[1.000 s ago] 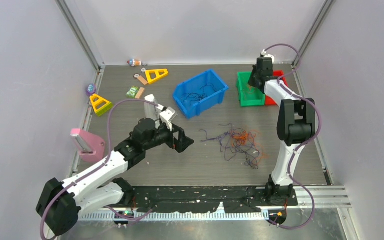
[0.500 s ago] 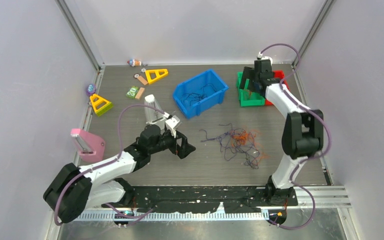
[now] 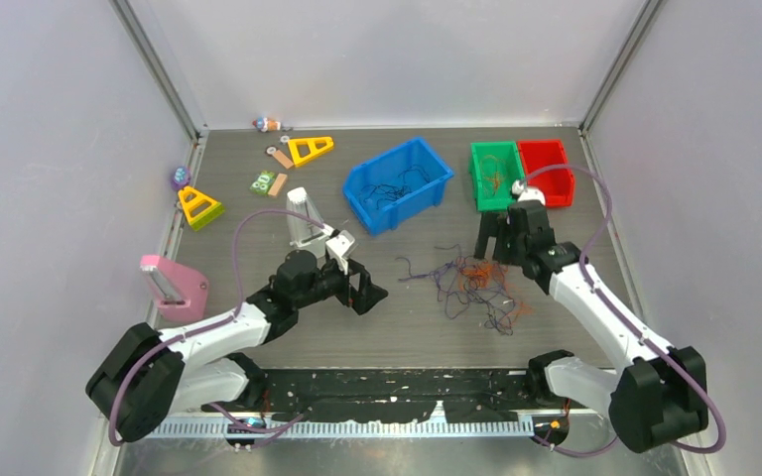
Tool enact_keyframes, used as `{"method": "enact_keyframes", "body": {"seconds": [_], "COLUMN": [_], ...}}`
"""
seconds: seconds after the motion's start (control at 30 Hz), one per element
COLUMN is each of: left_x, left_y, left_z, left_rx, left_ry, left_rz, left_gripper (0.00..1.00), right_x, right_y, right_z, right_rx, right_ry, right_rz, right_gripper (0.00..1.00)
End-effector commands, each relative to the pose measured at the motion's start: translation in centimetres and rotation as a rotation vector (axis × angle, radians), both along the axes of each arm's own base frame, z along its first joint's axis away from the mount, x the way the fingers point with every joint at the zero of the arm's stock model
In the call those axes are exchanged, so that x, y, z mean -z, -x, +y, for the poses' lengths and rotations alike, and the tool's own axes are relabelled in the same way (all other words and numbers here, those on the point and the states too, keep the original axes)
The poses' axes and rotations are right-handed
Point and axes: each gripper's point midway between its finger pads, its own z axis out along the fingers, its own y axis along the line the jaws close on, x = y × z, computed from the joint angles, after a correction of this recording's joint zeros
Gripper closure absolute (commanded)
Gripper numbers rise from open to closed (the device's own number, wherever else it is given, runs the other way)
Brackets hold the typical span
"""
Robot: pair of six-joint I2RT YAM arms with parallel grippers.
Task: Untangle the cables
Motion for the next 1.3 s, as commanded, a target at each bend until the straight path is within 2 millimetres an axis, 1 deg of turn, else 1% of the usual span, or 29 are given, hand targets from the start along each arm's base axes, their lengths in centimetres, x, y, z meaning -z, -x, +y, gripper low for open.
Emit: {"method": "enact_keyframes", "body": {"seconds": [0.0, 0.13, 0.2, 0.27, 0.33, 0.37, 0.4, 0.43, 0.47, 0.5, 0.53, 0.57, 0.6, 0.67, 0.73, 0.77, 0.8, 0.83, 0.87, 0.9, 0.97, 1.0, 1.03, 1.07, 1.13, 1.17, 1.2, 1.23, 1.27], "left_x": [-2.8, -2.8, -2.7, -2.7, -2.7, -2.7, -2.7, -2.6, -2.7, -2.6, -2.6, -2.6, -2.6, -2.6, -2.6, -2.6, -2.5, -2.5, -2.3, -2.3, -2.1, -2.0, -1.9, -1.7, -1.4, -1.0, -0.8, -0.7, -0.6], "left_y": [-1.1, -1.2, -1.2, -1.3, -1.3, -1.3, -1.4, -1.3, -1.3, -1.3, -1.3, -1.4, -1.3, -1.3, -1.4, -1.4, -1.4, -1.4, -1.4, -1.4, -1.4, -1.4, -1.4, -1.4, -1.4, -1.3, -1.2, -1.1, -1.0], "left_z": [0.1, 0.4, 0.4, 0.4, 0.5, 0.5, 0.5, 0.5, 0.6, 0.7, 0.7, 0.8, 0.8, 0.9, 0.9, 0.8, 0.8, 0.7, 0.6, 0.4, -0.1, -0.4, -0.6, -0.9, -1.4, -1.6, -1.8, -2.0, -2.2], "left_rx": [-0.043, -0.061, -0.059, -0.063, -0.065, -0.065, -0.064, -0.065, -0.065, -0.068, -0.069, -0.072, -0.073, -0.073, -0.072, -0.07, -0.069, -0.065, -0.06, -0.054, -0.038, -0.029, -0.023, -0.017, -0.001, 0.008, 0.015, 0.023, 0.03], "left_ry": [0.05, 0.048, 0.043, 0.04, 0.038, 0.036, 0.034, 0.032, 0.032, 0.03, 0.028, 0.026, 0.025, 0.021, 0.019, 0.018, 0.016, 0.016, 0.012, 0.01, -0.001, -0.006, -0.012, -0.023, -0.042, -0.054, -0.064, -0.073, -0.082], "left_rz": [-0.105, -0.12, -0.121, -0.124, -0.126, -0.129, -0.132, -0.133, -0.136, -0.139, -0.141, -0.145, -0.148, -0.152, -0.152, -0.151, -0.149, -0.147, -0.14, -0.136, -0.119, -0.11, -0.103, -0.094, -0.079, -0.071, -0.066, -0.06, -0.057], "left_gripper": [0.05, 0.05, 0.06, 0.06, 0.06, 0.06, 0.06, 0.06, 0.06, 0.06, 0.06, 0.06, 0.06, 0.06, 0.06, 0.06, 0.06, 0.06, 0.06, 0.06, 0.06, 0.06, 0.06, 0.06, 0.06, 0.06, 0.06, 0.06, 0.06], "right_x": [3.1, 5.6, 7.3, 8.3, 8.8, 9.1, 8.9, 8.9, 8.5, 8.1, 7.3, 6.9, 5.7, 4.2, 2.8, 2.1, 1.8, 1.3, 1.3, 1.0, 0.9, 0.7, 1.0, 0.9, 1.0, 1.1, 0.9, 0.9, 0.7], "right_y": [3.4, 4.2, 4.6, 4.7, 5.3, 5.5, 5.7, 5.9, 6.2, 6.3, 6.7, 6.7, 7.0, 7.1, 7.1, 7.0, 7.0, 6.9, 7.0, 7.0, 7.2, 7.3, 7.4, 7.5, 7.4, 7.5, 7.3, 7.3, 7.0], "right_z": [0.6, 1.3, 2.0, 3.1, 5.1, 5.8, 7.4, 8.2, 9.9, 10.8, 12.7, 13.4, 15.1, 16.8, 17.4, 17.2, 17.0, 16.3, 15.9, 15.1, 13.8, 13.5, 12.8, 12.5, 11.6, 11.3, 10.8, 10.5, 9.9], "right_rx": [0.008, 0.0, -0.014, -0.033, -0.084, -0.097, -0.133, -0.154, -0.193, -0.214, -0.259, -0.274, -0.313, -0.355, -0.367, -0.364, -0.358, -0.343, -0.337, -0.32, -0.297, -0.294, -0.279, -0.274, -0.249, -0.243, -0.232, -0.226, -0.209], "right_ry": [-0.085, -0.114, -0.11, -0.11, -0.131, -0.143, -0.179, -0.197, -0.226, -0.233, -0.252, -0.259, -0.283, -0.318, -0.345, -0.346, -0.344, -0.328, -0.317, -0.292, -0.251, -0.244, -0.219, -0.213, -0.184, -0.17, -0.151, -0.134, -0.105], "right_rz": [0.076, 0.127, 0.171, 0.185, 0.2, 0.207, 0.202, 0.201, 0.187, 0.177, 0.158, 0.15, 0.133, 0.111, 0.086, 0.067, 0.058, 0.036, 0.031, 0.018, 0.007, -0.002, 0.002, -0.003, -0.014, -0.012, -0.026, -0.027, -0.043], "right_gripper": [0.03, 0.05, 0.08, 0.1, 0.12, 0.15, 0.16, 0.2, 0.22, 0.25, 0.25, 0.25, 0.26, 0.26, 0.28, 0.29, 0.33, 0.34, 0.36, 0.38, 0.47, 0.57, 0.61, 0.7, 0.74, 0.72, 0.58, 0.48, 0.33]}}
